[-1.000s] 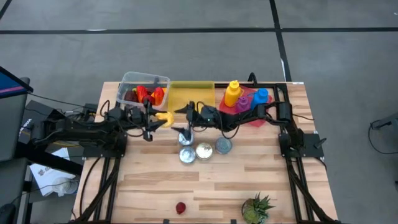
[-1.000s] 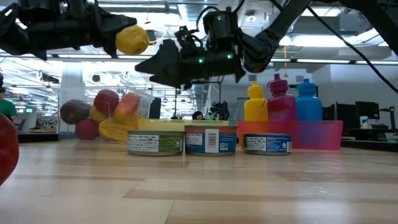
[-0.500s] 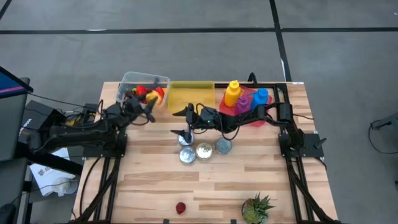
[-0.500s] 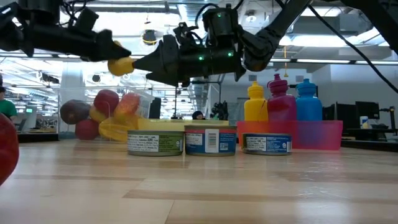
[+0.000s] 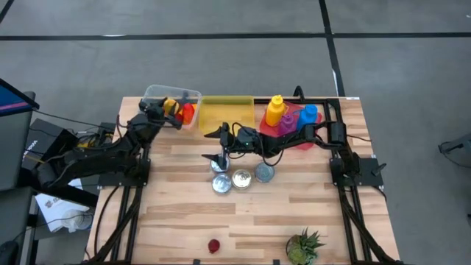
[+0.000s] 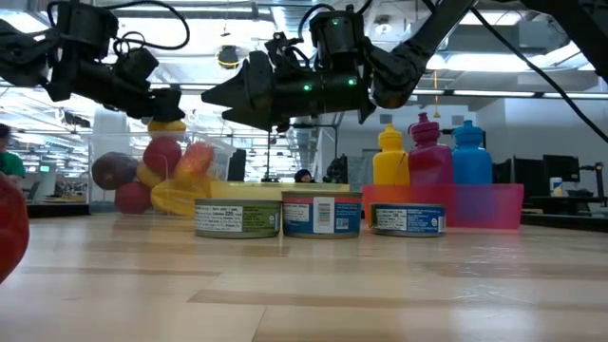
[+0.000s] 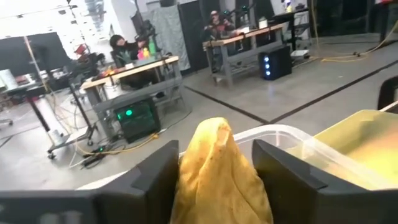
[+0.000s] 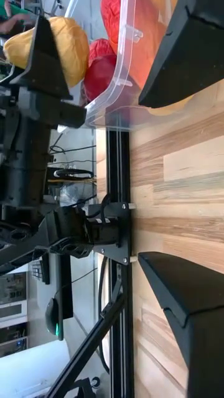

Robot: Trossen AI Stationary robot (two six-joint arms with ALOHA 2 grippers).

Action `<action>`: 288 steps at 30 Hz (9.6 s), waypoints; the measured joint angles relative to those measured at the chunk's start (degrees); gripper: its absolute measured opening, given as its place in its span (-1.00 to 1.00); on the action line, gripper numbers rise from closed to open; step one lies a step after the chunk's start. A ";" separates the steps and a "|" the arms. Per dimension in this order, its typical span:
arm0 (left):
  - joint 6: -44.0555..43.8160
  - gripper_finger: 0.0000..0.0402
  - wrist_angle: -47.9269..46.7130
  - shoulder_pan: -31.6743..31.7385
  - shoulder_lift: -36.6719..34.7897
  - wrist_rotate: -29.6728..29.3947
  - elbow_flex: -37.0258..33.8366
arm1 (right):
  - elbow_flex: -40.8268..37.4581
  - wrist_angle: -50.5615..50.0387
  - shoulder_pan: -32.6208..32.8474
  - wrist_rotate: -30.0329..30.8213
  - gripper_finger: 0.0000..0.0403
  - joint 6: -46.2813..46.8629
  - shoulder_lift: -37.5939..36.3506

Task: Pick & Place Food Item
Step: Put the yellow pear into the transparent bin, then put the red pomegranate into the transparent bin, then put the blue and pink tuna can into the yellow bin

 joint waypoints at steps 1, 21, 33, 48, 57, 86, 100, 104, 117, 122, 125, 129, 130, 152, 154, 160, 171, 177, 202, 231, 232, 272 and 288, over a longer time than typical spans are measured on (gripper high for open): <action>0.00 0.00 0.10 0.38 0.22 0.02 0.00 | 0.00 0.00 0.00 -0.04 0.89 0.00 0.00; -3.46 0.63 6.64 -1.45 -0.30 4.46 -0.02 | 0.02 0.00 -0.02 -1.00 0.89 -0.19 -0.02; -11.83 0.46 2.04 -15.06 -1.69 37.35 -0.02 | 0.04 -9.37 6.09 -17.52 0.89 -2.00 -0.12; -12.30 0.42 -11.23 -48.90 -1.25 41.28 -0.02 | 0.07 -37.74 18.72 8.44 0.89 -11.53 -10.47; -6.55 0.42 -8.83 -68.56 8.91 26.19 0.32 | 0.07 -46.21 22.01 19.06 0.89 -6.03 -12.90; -13.62 0.85 -13.05 -78.69 34.22 22.12 20.00 | 0.04 -54.07 25.53 23.33 0.89 6.01 -12.90; -13.16 0.92 -13.02 -79.50 54.08 24.63 32.16 | 0.04 -55.36 26.96 26.20 0.89 7.89 -12.90; -12.96 0.89 -11.97 -79.50 58.22 25.32 34.56 | 0.04 -55.76 27.40 27.99 0.89 8.48 -12.90; -7.50 0.86 -9.65 -76.31 61.57 30.61 36.70 | 0.02 -55.95 28.45 29.16 0.89 9.29 -12.90; -8.81 0.86 -7.06 -74.62 63.76 34.14 36.59 | 0.02 -55.96 28.44 29.17 0.89 9.27 -12.90; -8.80 0.81 -6.51 -74.39 64.03 34.53 36.59 | 0.02 -55.95 28.44 29.17 0.89 9.25 -12.90; -8.81 0.65 -5.87 -74.39 64.03 35.13 36.61 | 0.02 -55.94 28.44 29.17 0.89 9.25 -12.90; -8.81 0.60 -6.03 -74.39 64.03 35.40 36.61 | 0.02 -55.93 28.44 29.17 0.89 9.24 -12.90; -8.83 0.30 -6.42 -74.50 64.87 37.77 36.61 | 0.02 -55.91 28.44 29.17 0.89 9.07 -12.90; -8.96 0.26 -4.69 -74.50 66.13 38.03 36.61 | 0.02 -55.91 28.44 29.17 0.89 9.07 -12.90; -9.27 0.04 0.44 -73.82 68.95 41.61 36.63 | 0.03 -55.93 28.44 29.16 0.89 9.05 -12.90; -6.67 -0.12 -4.42 -73.66 61.66 37.91 36.15 | 0.02 -55.87 28.46 29.14 0.89 9.49 -12.90; -8.28 -0.13 11.96 -73.64 55.39 36.19 26.94 | 0.02 -52.85 28.48 29.14 0.89 9.46 -12.90; -8.92 -0.14 13.92 -50.10 17.47 -13.62 5.33 | 0.02 -38.58 28.83 28.94 0.89 4.07 -12.35; -7.32 0.08 0.31 -10.06 13.74 -12.75 5.33 | 0.02 -39.30 28.87 28.90 0.89 4.08 -12.33; -7.37 0.13 0.42 -9.94 13.60 -12.86 5.33 | 0.02 -39.30 28.87 28.88 0.89 4.09 -12.33; -6.45 0.27 -4.20 -39.85 4.65 43.24 5.38 | 0.05 -65.45 29.13 29.26 0.83 6.99 -11.73; -7.29 0.15 -1.10 -40.07 0.13 46.42 -0.22 | 4.94 -72.77 27.51 39.38 0.09 -4.11 -2.01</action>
